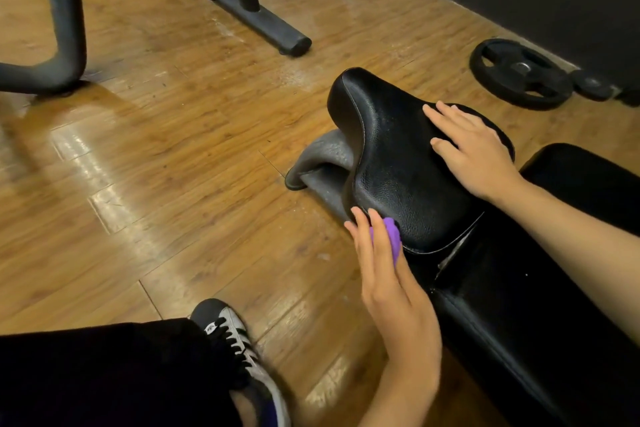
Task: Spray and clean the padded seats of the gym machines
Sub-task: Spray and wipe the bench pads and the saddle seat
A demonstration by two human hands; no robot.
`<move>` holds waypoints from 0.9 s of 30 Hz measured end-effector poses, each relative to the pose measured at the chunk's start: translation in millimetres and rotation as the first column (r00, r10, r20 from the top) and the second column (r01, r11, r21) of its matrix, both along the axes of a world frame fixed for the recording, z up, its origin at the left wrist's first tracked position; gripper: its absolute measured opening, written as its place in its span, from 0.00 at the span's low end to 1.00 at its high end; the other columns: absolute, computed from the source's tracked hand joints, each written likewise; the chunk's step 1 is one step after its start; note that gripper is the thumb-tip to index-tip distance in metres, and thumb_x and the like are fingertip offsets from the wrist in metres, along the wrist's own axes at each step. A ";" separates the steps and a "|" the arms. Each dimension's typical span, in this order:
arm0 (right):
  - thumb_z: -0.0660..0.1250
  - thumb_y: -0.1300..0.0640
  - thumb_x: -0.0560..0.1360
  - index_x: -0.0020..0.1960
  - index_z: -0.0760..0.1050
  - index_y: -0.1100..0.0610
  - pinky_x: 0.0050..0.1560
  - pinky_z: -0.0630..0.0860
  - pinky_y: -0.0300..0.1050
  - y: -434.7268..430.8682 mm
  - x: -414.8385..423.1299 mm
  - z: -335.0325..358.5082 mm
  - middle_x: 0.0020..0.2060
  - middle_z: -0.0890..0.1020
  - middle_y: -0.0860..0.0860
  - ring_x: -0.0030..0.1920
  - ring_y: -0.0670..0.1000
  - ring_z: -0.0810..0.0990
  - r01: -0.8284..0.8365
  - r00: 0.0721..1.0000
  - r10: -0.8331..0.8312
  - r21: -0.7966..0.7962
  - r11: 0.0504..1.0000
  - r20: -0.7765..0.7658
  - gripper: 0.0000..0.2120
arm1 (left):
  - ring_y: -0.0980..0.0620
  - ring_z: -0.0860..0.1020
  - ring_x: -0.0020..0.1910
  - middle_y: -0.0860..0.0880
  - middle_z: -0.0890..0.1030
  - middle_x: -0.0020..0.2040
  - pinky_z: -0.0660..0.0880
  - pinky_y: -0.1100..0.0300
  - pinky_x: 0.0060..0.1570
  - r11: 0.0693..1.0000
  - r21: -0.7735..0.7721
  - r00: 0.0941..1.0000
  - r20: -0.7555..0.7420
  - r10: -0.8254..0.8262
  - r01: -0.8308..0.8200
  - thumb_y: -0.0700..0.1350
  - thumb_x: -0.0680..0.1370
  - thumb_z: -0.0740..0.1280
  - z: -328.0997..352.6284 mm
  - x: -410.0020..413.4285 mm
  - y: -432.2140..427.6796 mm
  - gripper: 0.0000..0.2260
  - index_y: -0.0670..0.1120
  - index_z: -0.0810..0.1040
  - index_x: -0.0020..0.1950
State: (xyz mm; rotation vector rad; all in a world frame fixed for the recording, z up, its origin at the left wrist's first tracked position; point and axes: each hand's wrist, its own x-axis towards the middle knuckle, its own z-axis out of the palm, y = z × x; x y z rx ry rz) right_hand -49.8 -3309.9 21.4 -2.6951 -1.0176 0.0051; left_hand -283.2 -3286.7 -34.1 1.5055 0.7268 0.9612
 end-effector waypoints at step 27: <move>0.49 0.36 0.74 0.78 0.60 0.40 0.76 0.57 0.60 -1.0 2.7 -1.0 0.78 0.62 0.46 0.79 0.51 0.57 -0.015 1.000 0.014 0.044 0.999 0.016 0.33 | 0.49 0.63 0.79 0.44 0.73 0.75 0.57 0.52 0.80 0.878 0.321 0.935 -0.115 -0.336 0.355 0.38 0.84 0.62 23.2 59.7 127.5 0.17 0.42 0.75 0.73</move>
